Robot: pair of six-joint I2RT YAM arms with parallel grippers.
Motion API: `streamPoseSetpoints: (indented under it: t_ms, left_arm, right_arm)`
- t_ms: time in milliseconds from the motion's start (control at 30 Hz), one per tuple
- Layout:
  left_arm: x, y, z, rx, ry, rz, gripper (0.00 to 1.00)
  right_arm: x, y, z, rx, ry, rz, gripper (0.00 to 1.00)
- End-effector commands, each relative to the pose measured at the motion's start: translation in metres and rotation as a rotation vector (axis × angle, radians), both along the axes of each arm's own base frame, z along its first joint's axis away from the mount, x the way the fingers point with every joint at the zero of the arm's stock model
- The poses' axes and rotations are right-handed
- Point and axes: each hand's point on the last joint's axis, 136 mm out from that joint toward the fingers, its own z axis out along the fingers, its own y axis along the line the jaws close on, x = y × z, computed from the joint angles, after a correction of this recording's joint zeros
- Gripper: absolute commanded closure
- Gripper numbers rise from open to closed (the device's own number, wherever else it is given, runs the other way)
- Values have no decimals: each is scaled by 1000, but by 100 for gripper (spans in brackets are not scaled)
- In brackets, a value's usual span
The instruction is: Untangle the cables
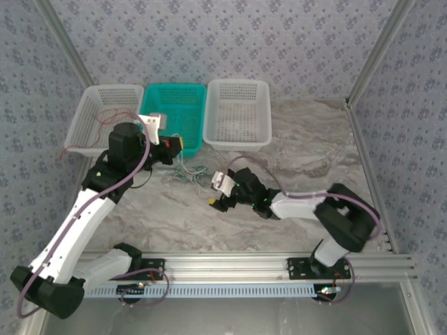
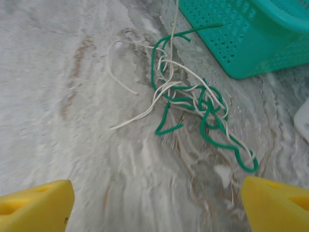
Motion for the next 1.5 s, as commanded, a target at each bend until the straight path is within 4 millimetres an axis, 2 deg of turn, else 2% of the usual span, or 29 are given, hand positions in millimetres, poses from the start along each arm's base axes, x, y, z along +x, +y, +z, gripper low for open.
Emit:
streamPoseSetpoints:
  t_ms: [0, 67, 200, 367, 467, 533, 567, 667, 700, 767, 833, 900, 1033, 1133, 1300, 1400, 1467]
  left_arm:
    - [-8, -6, 46, -102, -72, -29, 100]
    - [-11, -11, 56, -151, -75, -51, 100]
    - [-16, -18, 81, -275, -77, -75, 100]
    - [-21, -28, 126, -417, -78, -133, 100]
    - [-26, -39, 149, -483, -72, -208, 100]
    - [-30, -42, 161, -514, -71, -234, 100]
    - [-31, -41, 165, -516, -76, -231, 100]
    - [-35, -34, 173, -496, -103, -206, 100]
    - [-37, -31, 175, -487, -112, -197, 100]
    - [-40, -24, 179, -468, -136, -170, 100]
    - [-43, -14, 184, -448, -166, -133, 100]
    - [-48, -3, 194, -431, -207, -95, 100]
    - [-57, 30, 220, -360, -316, 30, 100]
    - [-60, 60, 232, -277, -390, 169, 100]
    - [-63, 108, 250, -108, -520, 397, 100]
    - [-60, 126, 264, -21, -561, 489, 100]
    - [-57, 129, 276, 6, -579, 510, 100]
  right_arm:
    - [37, 27, 36, 95, -269, -29, 2]
    - [42, 40, 39, 129, -300, -4, 0]
    - [43, 65, 36, 175, -235, 93, 0]
    - [53, 77, 36, 247, -172, 79, 0]
    - [63, 78, 35, 269, -156, 36, 4]
    - [67, 76, 31, 270, -146, 15, 11]
    - [70, 74, 29, 274, -140, 2, 19]
    - [74, 66, 28, 281, -138, -39, 44]
    - [75, 61, 29, 289, -140, -54, 55]
    - [75, 52, 27, 290, -126, -71, 66]
    - [74, 45, 26, 298, -109, -78, 67]
    - [73, 39, 25, 297, -105, -85, 72]
    - [71, 27, 28, 265, -104, -93, 85]
    - [70, 17, 30, 247, -100, -111, 95]
    - [67, -7, 26, 213, -88, -158, 98]
    - [66, -20, 15, 147, -40, -189, 98]
    - [61, -31, 7, 92, -6, -205, 97]
